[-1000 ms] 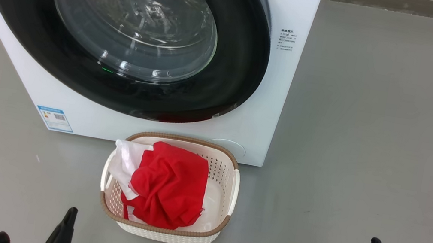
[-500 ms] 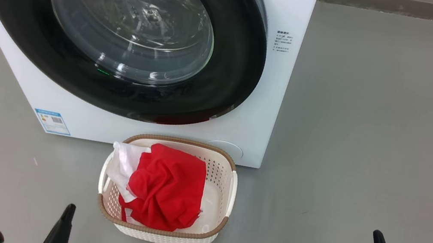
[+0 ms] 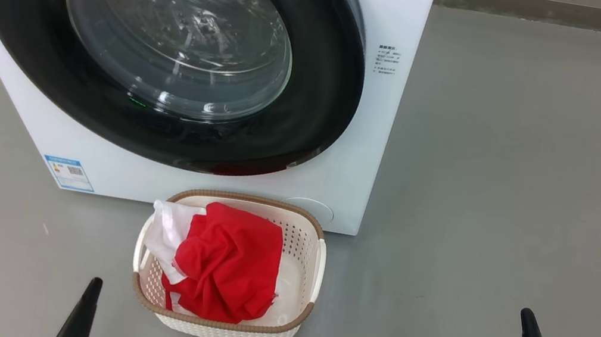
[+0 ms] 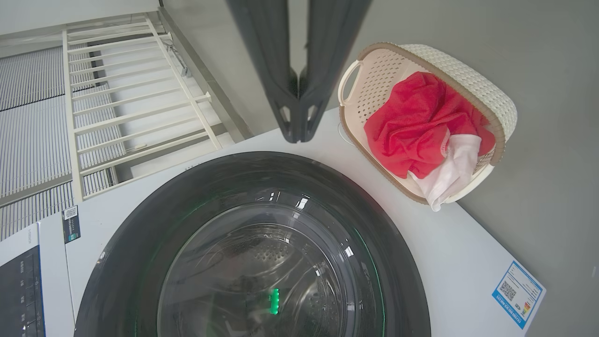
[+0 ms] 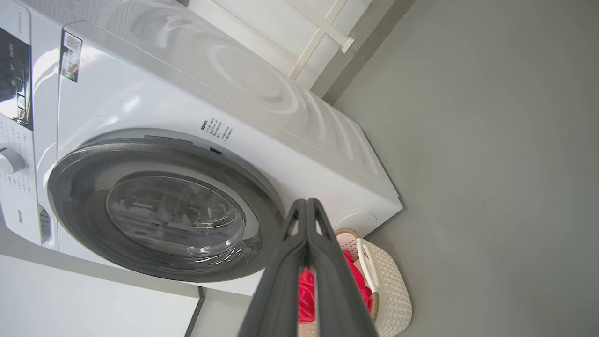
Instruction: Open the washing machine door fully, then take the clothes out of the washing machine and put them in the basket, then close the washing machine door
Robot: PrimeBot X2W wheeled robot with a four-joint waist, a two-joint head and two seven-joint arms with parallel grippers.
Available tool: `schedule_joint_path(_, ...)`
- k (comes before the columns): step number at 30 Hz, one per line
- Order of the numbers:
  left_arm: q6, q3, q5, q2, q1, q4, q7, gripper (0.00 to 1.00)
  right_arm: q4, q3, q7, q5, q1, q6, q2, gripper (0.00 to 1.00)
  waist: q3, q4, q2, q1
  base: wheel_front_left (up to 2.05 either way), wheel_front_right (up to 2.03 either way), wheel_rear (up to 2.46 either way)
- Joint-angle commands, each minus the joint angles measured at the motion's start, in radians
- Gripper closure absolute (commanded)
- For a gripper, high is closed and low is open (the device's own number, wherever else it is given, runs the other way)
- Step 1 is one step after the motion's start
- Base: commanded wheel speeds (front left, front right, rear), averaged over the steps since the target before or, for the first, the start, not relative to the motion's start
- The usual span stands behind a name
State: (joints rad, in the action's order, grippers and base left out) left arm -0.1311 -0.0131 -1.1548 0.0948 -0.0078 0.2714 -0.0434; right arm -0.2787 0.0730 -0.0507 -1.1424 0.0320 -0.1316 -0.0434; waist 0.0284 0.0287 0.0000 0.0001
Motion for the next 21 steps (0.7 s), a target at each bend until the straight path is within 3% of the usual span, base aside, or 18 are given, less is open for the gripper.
schedule_joint_path(1,0.0,0.032,-0.028,0.006,-0.047,-0.024,0.011,1.0,0.028,-0.008,0.01,-0.04,-0.048,0.001,-0.02,1.0,-0.001,-0.001,0.0,-0.0001,0.0,0.0,0.0)
schedule_joint_path(21,0.0,0.067,-0.229,-0.01,-0.07,-0.025,0.07,1.0,0.032,0.001,0.069,-0.245,-0.088,0.001,-0.024,1.0,-0.012,-0.014,0.0,-0.0001,0.0,0.0,0.0)
